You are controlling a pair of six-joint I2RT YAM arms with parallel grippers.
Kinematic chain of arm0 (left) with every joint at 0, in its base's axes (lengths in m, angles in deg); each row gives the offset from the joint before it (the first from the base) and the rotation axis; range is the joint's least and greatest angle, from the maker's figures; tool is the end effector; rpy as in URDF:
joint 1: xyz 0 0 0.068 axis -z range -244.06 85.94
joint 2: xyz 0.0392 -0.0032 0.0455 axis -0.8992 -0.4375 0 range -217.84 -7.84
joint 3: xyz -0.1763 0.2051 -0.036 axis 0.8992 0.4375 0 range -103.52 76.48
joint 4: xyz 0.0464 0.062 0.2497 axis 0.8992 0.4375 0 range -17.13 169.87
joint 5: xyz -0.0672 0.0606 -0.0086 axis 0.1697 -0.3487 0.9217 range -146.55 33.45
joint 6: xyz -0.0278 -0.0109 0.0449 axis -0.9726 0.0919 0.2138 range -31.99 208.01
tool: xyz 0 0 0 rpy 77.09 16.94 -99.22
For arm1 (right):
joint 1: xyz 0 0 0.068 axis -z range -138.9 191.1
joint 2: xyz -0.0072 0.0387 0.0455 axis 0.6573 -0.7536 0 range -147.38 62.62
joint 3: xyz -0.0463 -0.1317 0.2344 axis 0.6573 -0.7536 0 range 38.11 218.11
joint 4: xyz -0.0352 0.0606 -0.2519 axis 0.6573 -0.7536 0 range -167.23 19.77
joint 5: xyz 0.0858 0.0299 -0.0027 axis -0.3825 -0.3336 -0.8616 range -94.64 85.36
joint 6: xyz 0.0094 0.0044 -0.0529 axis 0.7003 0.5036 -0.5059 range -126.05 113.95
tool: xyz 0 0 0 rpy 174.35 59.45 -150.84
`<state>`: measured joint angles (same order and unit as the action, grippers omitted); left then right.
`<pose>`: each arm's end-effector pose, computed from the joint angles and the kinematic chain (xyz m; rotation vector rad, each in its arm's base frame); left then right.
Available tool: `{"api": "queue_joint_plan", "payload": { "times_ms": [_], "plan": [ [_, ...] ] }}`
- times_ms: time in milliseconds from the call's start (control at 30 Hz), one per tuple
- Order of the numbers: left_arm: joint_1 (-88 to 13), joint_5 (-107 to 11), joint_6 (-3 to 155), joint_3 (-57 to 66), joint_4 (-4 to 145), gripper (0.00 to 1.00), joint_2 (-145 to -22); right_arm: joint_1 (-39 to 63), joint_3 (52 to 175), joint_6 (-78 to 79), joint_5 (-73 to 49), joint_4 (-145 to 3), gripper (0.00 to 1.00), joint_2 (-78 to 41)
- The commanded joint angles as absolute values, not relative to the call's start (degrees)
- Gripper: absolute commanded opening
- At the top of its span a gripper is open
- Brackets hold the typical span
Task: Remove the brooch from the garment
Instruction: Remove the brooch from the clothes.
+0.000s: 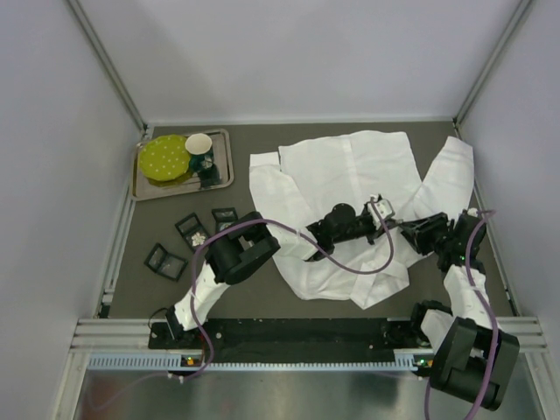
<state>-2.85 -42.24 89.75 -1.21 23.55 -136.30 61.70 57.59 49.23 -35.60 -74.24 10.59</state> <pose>0.2302 -0.4373 0.1657 1.0503 1.3228 -0.9934 0.1752 -0.0463 0.1780 1.1300 1.9566 0.9272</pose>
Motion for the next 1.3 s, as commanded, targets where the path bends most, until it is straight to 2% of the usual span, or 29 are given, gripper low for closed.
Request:
{"api": "queue_joint_plan", "payload": {
  "times_ms": [0,200,500,633,867,1000,1167,1267],
  "plan": [
    [3.62,-27.11,85.64,0.98,30.59,0.00,-136.60,60.35,60.87,55.29,-43.66,-56.34,0.38,11.47],
    [3.18,-24.48,83.79,1.51,28.13,0.00,-137.04,60.61,60.52,57.49,-45.06,-52.57,0.39,11.12],
    [3.53,-20.43,84.84,-2.62,35.93,0.00,-138.80,59.91,58.85,56.35,-45.15,-45.18,0.38,10.33],
    [3.71,-19.02,86.78,-4.82,41.12,0.00,-139.15,58.85,61.31,48.72,-44.10,-51.32,0.38,11.91],
    [3.97,-18.84,87.57,-6.40,43.77,0.00,-139.76,58.15,61.49,45.36,-42.78,-51.78,0.38,14.54],
    [4.23,-19.11,86.79,-6.23,42.73,0.00,-139.76,57.97,58.50,47.29,-41.73,-46.70,0.38,14.63],
    [4.23,-20.42,83.53,-1.40,32.02,0.00,-138.27,57.97,57.61,55.19,-42.87,-43.68,0.38,11.38],
    [4.41,-22.10,85.80,-0.17,31.47,0.00,-137.92,57.97,57.36,59.94,-43.13,-42.81,0.38,11.55]
  ]
}}
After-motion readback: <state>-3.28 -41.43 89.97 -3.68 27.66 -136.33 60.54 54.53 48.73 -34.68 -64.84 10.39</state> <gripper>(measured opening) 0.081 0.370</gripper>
